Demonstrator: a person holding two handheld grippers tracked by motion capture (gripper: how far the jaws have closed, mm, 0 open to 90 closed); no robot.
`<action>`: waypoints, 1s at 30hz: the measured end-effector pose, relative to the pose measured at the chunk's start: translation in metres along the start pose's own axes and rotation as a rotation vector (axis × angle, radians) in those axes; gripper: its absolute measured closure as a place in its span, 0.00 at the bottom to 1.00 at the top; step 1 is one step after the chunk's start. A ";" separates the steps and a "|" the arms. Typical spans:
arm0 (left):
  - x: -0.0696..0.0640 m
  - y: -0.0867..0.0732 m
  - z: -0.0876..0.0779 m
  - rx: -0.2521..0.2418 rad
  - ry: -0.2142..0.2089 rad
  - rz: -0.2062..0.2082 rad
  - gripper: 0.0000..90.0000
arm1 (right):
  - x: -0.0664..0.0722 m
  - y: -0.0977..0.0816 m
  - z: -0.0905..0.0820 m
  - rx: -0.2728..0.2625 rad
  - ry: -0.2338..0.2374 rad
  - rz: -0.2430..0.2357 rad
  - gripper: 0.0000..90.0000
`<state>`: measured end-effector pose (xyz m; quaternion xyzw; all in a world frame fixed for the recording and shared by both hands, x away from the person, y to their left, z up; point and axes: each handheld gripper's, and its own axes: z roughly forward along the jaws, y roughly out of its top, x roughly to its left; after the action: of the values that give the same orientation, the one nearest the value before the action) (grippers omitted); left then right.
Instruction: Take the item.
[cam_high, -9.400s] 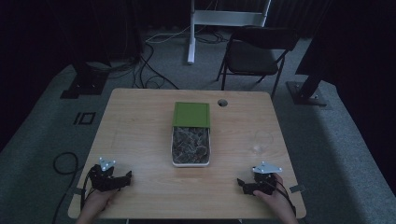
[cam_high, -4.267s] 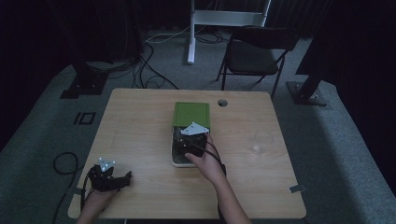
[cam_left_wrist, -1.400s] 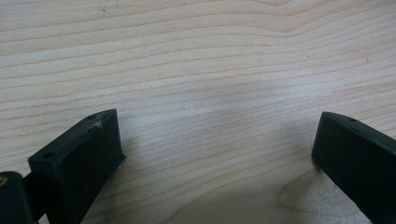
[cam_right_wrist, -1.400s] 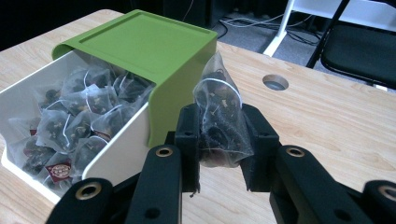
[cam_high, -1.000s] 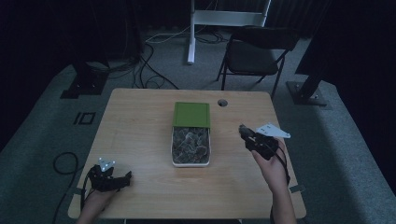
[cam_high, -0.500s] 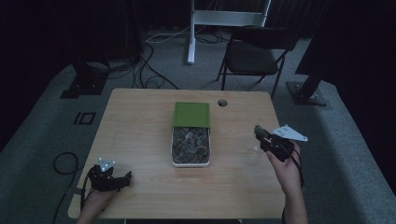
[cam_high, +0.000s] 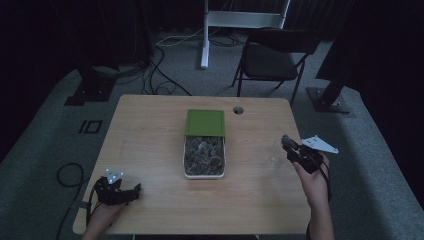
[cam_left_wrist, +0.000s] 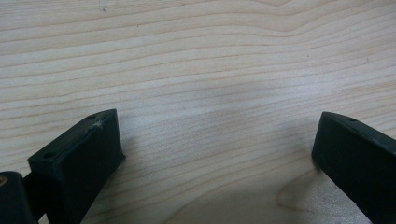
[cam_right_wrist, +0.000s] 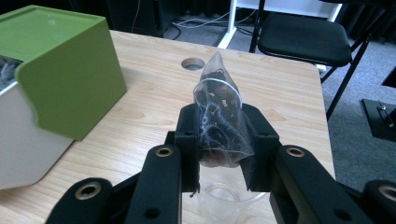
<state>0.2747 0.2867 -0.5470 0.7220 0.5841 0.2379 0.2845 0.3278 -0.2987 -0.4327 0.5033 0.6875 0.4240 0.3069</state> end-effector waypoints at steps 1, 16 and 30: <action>0.000 0.000 0.000 0.001 0.000 0.001 0.02 | -0.001 -0.001 0.001 -0.001 0.000 0.004 0.80; 0.000 0.000 0.000 0.000 0.000 0.000 0.02 | -0.011 -0.002 0.012 0.002 -0.009 0.022 0.80; 0.000 0.000 0.000 0.001 0.000 0.000 0.02 | -0.015 0.000 0.021 0.005 -0.004 0.048 0.79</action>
<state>0.2747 0.2867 -0.5470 0.7221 0.5841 0.2378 0.2843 0.3497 -0.3071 -0.4426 0.5213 0.6757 0.4287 0.2967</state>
